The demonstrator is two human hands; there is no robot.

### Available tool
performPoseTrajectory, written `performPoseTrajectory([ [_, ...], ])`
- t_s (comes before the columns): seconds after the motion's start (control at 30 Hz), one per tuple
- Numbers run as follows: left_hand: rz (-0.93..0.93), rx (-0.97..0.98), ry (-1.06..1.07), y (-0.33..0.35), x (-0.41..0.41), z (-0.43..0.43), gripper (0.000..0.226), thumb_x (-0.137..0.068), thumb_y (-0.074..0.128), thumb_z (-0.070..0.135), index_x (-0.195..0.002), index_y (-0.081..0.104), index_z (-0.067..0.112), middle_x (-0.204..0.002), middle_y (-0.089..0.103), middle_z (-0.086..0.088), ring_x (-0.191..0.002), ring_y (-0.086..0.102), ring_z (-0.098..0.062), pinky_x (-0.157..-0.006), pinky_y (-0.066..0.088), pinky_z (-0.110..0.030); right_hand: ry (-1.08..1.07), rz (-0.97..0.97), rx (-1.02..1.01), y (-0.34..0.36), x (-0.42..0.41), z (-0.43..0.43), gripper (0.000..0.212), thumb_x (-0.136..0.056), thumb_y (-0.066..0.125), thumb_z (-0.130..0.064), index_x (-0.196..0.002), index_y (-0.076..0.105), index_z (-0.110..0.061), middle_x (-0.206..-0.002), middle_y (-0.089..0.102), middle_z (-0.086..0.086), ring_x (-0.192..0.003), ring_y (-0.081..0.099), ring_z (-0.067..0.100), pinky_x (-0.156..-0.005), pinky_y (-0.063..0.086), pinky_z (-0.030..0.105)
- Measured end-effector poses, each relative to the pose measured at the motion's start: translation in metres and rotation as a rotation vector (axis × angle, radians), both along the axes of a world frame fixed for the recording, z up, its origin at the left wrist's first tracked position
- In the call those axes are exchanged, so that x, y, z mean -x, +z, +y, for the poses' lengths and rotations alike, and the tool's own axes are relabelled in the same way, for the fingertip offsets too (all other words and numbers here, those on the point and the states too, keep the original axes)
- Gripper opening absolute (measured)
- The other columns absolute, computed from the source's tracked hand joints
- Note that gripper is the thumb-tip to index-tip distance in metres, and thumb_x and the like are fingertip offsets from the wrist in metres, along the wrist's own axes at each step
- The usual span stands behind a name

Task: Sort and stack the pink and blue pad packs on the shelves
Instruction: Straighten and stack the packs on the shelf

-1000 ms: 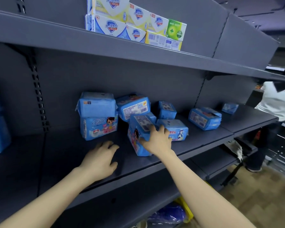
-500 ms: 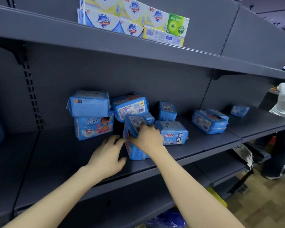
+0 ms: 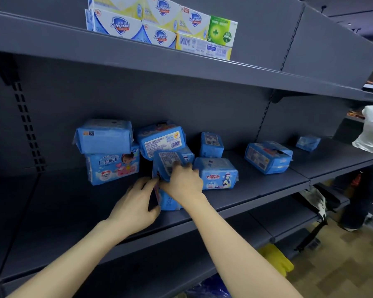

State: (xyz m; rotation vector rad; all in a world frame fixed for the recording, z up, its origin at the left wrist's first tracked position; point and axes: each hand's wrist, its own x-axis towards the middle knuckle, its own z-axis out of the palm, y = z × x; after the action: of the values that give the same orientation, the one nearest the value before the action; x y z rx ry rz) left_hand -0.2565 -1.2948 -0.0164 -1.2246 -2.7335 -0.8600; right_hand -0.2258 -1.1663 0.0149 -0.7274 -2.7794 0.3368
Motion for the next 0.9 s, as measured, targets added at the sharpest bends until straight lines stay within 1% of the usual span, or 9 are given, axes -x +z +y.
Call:
performPoseTrajectory([
  [0.13, -0.001, -0.005, 0.013, 0.001, 0.001, -0.002, 0.068, -0.084, 0.060, 0.027, -0.143, 0.026, 0.025, -0.146, 0.028, 0.000, -0.131, 0.033, -0.019, -0.101, 0.035, -0.027, 0.036, 0.015, 0.020, -0.001, -0.005, 0.006, 0.064, -0.080, 0.061, -0.050, -0.125, 0.042, -0.009, -0.127, 0.043, 0.019, -0.118, 0.040, 0.038, -0.083, 0.045, 0.041],
  [0.27, -0.011, 0.002, 0.044, 0.001, 0.002, -0.011, 0.067, -0.086, 0.060, 0.028, -0.144, 0.026, 0.024, -0.147, 0.027, -0.001, -0.133, 0.031, -0.019, -0.103, 0.032, -0.026, 0.112, 0.047, 0.076, -0.001, -0.008, 0.017, 0.058, -0.073, 0.068, -0.047, -0.116, 0.051, -0.011, -0.115, 0.052, 0.015, -0.108, 0.049, 0.036, -0.081, 0.048, 0.035],
  [0.3, -0.019, 0.008, 0.054, 0.001, 0.003, -0.014, 0.068, -0.086, 0.059, 0.028, -0.144, 0.024, 0.024, -0.147, 0.026, -0.002, -0.133, 0.030, -0.019, -0.104, 0.031, -0.026, 0.141, 0.051, 0.104, 0.000, -0.009, 0.021, 0.055, -0.073, 0.069, -0.044, -0.113, 0.052, -0.011, -0.113, 0.054, 0.014, -0.106, 0.051, 0.035, -0.078, 0.047, 0.033],
  [0.4, -0.039, 0.024, 0.069, 0.000, 0.006, -0.022, 0.069, -0.086, 0.058, 0.029, -0.145, 0.023, 0.024, -0.149, 0.025, -0.002, -0.135, 0.029, -0.018, -0.106, 0.030, -0.026, 0.235, 0.006, 0.205, 0.007, -0.014, 0.033, 0.040, -0.075, 0.070, -0.028, -0.106, 0.052, -0.011, -0.106, 0.054, 0.006, -0.101, 0.050, 0.026, -0.074, 0.035, 0.025],
  [0.47, -0.051, 0.023, 0.073, -0.001, 0.006, -0.027, 0.069, -0.086, 0.059, 0.028, -0.145, 0.023, 0.024, -0.148, 0.025, -0.002, -0.135, 0.028, -0.018, -0.106, 0.029, -0.025, 0.273, -0.060, 0.233, 0.012, -0.016, 0.041, 0.038, -0.076, 0.069, -0.021, -0.107, 0.049, -0.013, -0.108, 0.052, 0.004, -0.105, 0.048, 0.025, -0.076, 0.038, 0.027],
  [0.57, -0.063, 0.016, 0.097, -0.001, 0.007, -0.033, 0.069, -0.086, 0.059, 0.027, -0.145, 0.024, 0.024, -0.148, 0.025, -0.001, -0.135, 0.029, -0.018, -0.106, 0.029, -0.026, 0.300, -0.144, 0.239, 0.016, -0.015, 0.048, 0.043, -0.077, 0.065, -0.014, -0.115, 0.046, -0.012, -0.118, 0.049, 0.010, -0.110, 0.044, 0.026, -0.087, 0.044, 0.033],
  [0.67, -0.069, -0.010, 0.108, -0.001, 0.006, -0.035, 0.071, -0.085, 0.060, 0.026, -0.145, 0.022, 0.024, -0.148, 0.027, -0.002, -0.134, 0.030, -0.019, -0.104, 0.031, -0.027, 0.317, -0.196, 0.210, 0.018, -0.012, 0.051, 0.044, -0.077, 0.059, -0.007, -0.119, 0.046, -0.015, -0.123, 0.045, 0.011, -0.113, 0.041, 0.025, -0.097, 0.042, 0.041],
  [0.8, -0.085, -0.056, 0.126, 0.000, 0.006, -0.031, 0.075, -0.085, 0.062, 0.025, -0.146, 0.017, 0.022, -0.149, 0.026, -0.004, -0.134, 0.031, -0.019, -0.101, 0.033, -0.027, 0.336, -0.175, 0.157, 0.016, -0.007, 0.056, 0.047, -0.078, 0.055, -0.001, -0.121, 0.050, -0.019, -0.128, 0.043, 0.008, -0.120, 0.037, 0.027, -0.100, 0.040, 0.042],
  [0.9, -0.127, -0.095, 0.140, -0.002, 0.009, -0.027, 0.084, -0.084, 0.064, 0.026, -0.148, 0.010, 0.021, -0.153, 0.020, -0.005, -0.137, 0.028, -0.021, -0.105, 0.031, -0.030, 0.341, -0.129, 0.156, 0.011, -0.004, 0.060, 0.045, -0.079, 0.058, -0.001, -0.119, 0.054, -0.021, -0.129, 0.043, 0.009, -0.123, 0.036, 0.031, -0.103, 0.037, 0.043],
])
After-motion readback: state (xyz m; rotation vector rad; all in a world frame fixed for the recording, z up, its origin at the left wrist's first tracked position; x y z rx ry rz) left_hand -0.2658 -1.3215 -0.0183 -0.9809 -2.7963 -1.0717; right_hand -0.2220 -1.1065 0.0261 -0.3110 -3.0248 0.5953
